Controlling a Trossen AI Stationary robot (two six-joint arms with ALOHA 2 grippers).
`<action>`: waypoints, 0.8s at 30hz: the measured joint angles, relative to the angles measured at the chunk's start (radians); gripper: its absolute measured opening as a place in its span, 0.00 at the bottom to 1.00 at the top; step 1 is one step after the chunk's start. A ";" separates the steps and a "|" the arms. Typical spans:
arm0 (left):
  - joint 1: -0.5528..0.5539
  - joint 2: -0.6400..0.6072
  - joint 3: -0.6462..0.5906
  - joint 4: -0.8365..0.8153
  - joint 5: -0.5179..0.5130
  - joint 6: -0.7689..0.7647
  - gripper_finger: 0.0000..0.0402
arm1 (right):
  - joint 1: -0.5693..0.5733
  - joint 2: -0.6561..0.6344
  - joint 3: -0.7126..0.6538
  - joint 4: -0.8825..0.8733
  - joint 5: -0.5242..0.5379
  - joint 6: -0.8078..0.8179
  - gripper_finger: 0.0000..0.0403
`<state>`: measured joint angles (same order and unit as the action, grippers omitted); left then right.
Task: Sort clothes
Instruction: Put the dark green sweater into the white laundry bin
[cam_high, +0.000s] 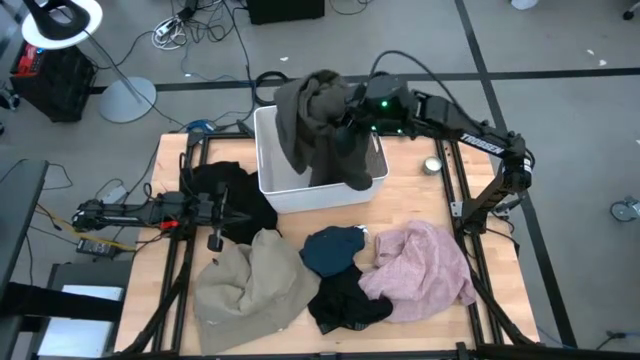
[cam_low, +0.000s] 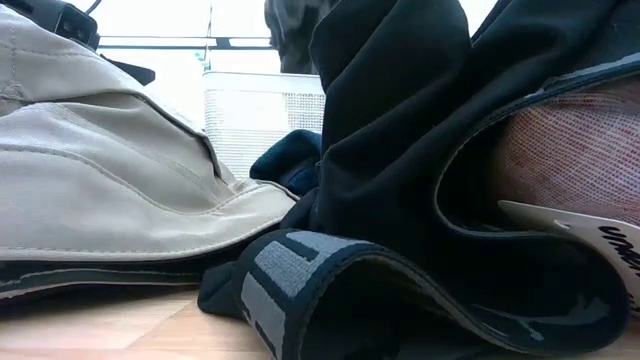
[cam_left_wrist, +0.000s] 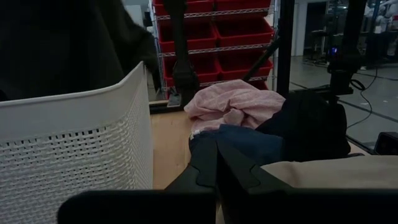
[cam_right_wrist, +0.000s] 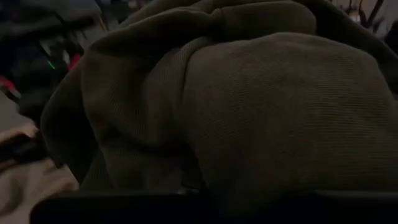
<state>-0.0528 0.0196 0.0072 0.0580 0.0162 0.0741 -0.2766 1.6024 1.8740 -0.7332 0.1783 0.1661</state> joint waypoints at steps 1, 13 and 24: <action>0.000 0.000 0.000 0.000 0.000 0.000 0.01 | -0.003 0.000 -0.023 0.008 0.000 0.000 0.12; 0.000 0.000 0.000 0.000 0.000 0.000 0.01 | -0.044 0.000 -0.279 0.129 -0.133 0.016 0.12; 0.000 0.000 0.000 0.000 0.000 0.000 0.01 | -0.045 -0.003 -0.312 0.111 -0.111 0.065 0.56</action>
<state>-0.0528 0.0196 0.0074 0.0582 0.0162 0.0742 -0.3212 1.5998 1.5620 -0.6227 0.0672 0.2316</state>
